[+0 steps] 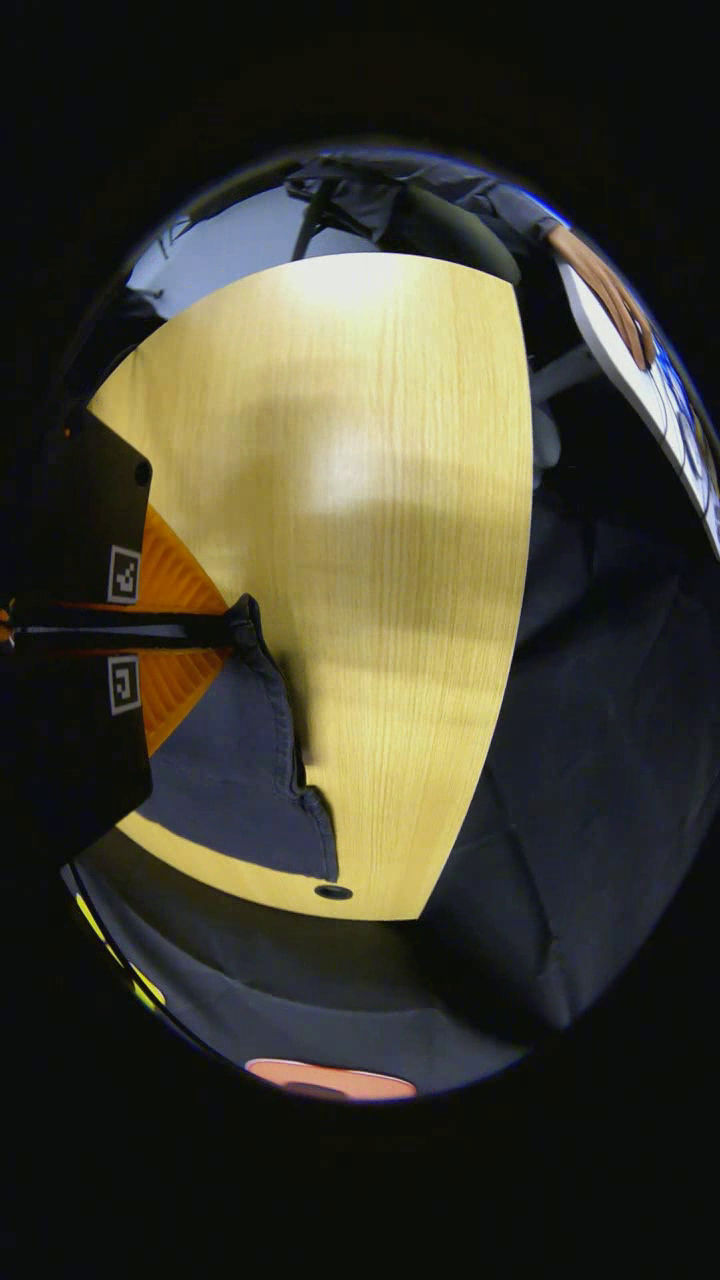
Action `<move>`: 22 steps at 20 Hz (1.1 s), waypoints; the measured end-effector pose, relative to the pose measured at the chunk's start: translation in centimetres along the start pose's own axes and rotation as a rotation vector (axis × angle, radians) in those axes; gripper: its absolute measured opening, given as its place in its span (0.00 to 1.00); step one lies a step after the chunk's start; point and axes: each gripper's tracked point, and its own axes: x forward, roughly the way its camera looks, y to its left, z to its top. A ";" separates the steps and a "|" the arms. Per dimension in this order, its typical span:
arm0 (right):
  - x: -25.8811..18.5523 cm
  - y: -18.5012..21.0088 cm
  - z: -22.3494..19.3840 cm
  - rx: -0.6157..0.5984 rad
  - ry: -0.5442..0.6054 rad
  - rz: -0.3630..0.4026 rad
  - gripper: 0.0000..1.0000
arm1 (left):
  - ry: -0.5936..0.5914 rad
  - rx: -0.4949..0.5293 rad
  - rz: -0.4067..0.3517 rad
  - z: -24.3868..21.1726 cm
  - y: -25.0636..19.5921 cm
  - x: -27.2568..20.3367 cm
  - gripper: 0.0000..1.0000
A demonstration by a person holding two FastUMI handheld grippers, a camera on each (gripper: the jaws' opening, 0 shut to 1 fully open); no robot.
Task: Grasp the waist and the cuffs of the jeans and fold them to make the two legs overlap; first hold the waist and fold one-third of the jeans toward the cuffs, then hold the cuffs and fold the remaining one-third in the same direction to finish folding.
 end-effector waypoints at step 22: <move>6.7 22.3 11.0 0.457 0.173 0.275 0.04 | 0.008 -0.162 -0.063 0.6 -22.7 1.1 0.05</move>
